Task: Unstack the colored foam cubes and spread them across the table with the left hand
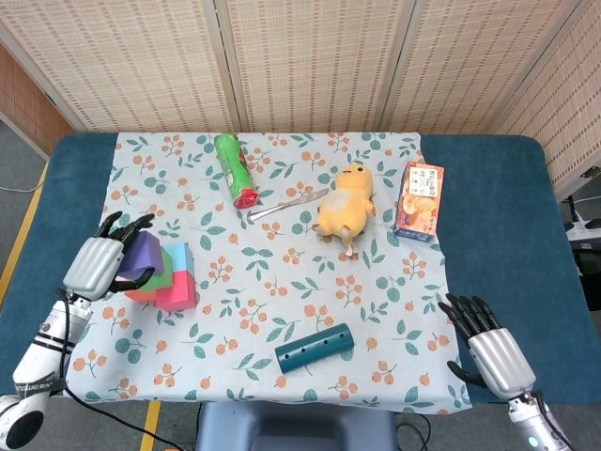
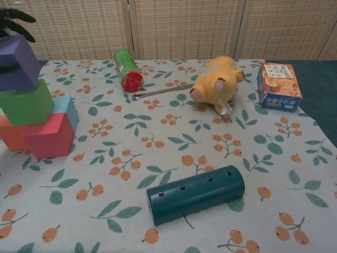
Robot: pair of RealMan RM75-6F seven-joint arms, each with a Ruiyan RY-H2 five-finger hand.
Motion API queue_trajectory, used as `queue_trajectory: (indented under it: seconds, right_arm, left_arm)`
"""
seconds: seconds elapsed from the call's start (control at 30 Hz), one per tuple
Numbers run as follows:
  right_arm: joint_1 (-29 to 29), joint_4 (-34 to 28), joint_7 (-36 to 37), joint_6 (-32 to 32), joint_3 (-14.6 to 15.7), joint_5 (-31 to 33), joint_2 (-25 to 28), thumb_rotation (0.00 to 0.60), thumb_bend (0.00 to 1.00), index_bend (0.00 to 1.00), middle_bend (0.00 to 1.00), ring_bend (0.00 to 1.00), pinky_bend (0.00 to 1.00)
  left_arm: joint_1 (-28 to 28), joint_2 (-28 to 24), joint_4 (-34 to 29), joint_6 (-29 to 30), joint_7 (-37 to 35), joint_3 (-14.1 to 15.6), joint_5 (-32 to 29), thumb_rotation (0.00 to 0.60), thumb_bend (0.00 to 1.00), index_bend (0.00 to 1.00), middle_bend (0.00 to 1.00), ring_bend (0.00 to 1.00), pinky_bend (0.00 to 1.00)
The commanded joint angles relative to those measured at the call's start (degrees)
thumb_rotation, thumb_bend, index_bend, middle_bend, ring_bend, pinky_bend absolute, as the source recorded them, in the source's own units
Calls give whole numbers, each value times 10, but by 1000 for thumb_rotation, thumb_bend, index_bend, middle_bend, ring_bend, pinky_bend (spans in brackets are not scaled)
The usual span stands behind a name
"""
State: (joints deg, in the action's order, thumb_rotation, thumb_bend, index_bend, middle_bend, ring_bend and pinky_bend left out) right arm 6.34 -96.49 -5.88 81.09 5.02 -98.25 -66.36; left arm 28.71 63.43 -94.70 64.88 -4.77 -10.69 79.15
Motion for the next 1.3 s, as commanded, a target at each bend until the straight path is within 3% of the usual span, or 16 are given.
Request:
queue_trajectory:
  seconds: [0.03, 0.23, 0.43, 0.6, 0.87, 1.1, 1.3]
  right_arm:
    - [0, 1, -3, -2, 0, 0, 0, 600, 121, 0, 0, 0, 0]
    - [4, -4, 1, -11, 5, -1, 7, 600, 120, 0, 0, 0, 0]
    - [4, -8, 12, -13, 9, -5, 8, 600, 121, 0, 0, 0, 0]
    - [3, -9, 12, -12, 15, -16, 7, 600, 121, 0, 0, 0, 0]
    - [2, -8, 12, -7, 15, -18, 7, 600, 121, 0, 0, 0, 0]
    - [3, -4, 8, -11, 12, -14, 2, 600, 121, 0, 0, 0, 0]
    - [2, -1, 3, -8, 10, -14, -3, 600, 120, 0, 0, 0, 0]
  left_arm:
    - [-10, 1, 11, 38, -27, -12, 11, 600, 383, 95, 211, 411, 15]
    - [-55, -37, -1, 92, -62, -8, 8, 600, 385, 99, 221, 420, 17]
    - [-120, -63, -13, 123, -91, 74, 82, 600, 384, 99, 223, 420, 22]
    - [-135, -57, -12, 96, -68, 136, 139, 600, 383, 100, 225, 415, 24]
    - [-129, -32, 8, 62, -68, 160, 154, 600, 385, 99, 228, 415, 20]
    - [-111, -1, 50, 5, -64, 164, 132, 600, 385, 76, 208, 407, 20]
    - [-114, 8, 61, 4, -73, 174, 135, 600, 382, 1, 115, 232, 45]
